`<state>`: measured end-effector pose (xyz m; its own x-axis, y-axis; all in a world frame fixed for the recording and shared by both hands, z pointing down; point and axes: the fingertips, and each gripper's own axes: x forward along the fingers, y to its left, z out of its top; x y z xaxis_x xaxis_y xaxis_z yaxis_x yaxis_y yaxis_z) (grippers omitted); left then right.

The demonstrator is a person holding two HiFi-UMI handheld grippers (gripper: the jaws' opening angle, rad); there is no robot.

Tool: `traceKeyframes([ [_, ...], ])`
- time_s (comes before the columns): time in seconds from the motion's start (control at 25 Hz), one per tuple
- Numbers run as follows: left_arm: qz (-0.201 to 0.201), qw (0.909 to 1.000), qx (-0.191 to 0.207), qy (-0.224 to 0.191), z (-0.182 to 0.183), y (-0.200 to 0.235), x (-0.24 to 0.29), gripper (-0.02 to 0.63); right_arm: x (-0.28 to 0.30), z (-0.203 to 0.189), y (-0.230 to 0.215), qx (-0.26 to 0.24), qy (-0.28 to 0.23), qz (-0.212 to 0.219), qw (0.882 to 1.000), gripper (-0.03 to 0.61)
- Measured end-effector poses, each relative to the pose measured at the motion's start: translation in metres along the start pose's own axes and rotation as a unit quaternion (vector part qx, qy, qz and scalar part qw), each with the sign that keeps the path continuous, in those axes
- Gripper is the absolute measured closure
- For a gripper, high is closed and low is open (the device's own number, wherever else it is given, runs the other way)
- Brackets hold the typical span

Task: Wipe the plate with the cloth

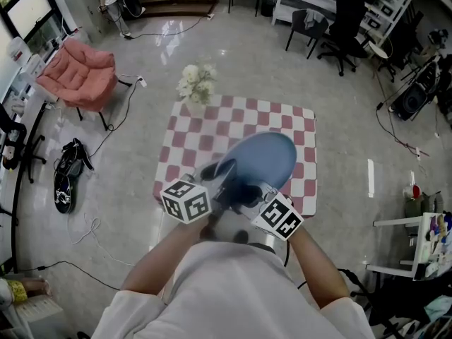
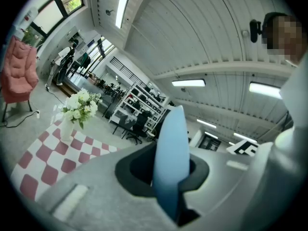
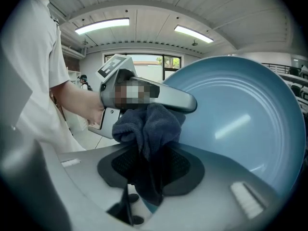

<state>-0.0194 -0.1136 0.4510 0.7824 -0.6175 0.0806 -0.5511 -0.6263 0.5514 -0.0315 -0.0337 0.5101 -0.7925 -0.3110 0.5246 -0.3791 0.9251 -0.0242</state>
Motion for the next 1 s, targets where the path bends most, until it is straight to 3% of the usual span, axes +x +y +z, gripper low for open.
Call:
traceKeyframes([
  [0.16, 0.001, 1.0, 0.01, 0.0, 0.002, 0.002, -0.004, 0.568, 0.002, -0.02, 0.005, 0.02, 0.023, 0.008, 1.0, 0.445],
  [0.4, 0.002, 0.9987, 0.05, 0.007, 0.009, 0.004, -0.013, 0.568, -0.003, -0.056, -0.006, 0.048, 0.051, -0.013, 0.997, 0.445],
  [0.8, 0.01, 0.9975, 0.069, 0.012, 0.015, 0.011, -0.025, 0.569, -0.038, -0.088, -0.047, 0.108, 0.055, -0.065, 0.991, 0.445],
  [1.0, 0.013, 0.9942, 0.104, 0.023, 0.016, 0.014, -0.03, 0.571, -0.059, -0.098, -0.068, 0.122, 0.058, -0.098, 0.986, 0.445],
])
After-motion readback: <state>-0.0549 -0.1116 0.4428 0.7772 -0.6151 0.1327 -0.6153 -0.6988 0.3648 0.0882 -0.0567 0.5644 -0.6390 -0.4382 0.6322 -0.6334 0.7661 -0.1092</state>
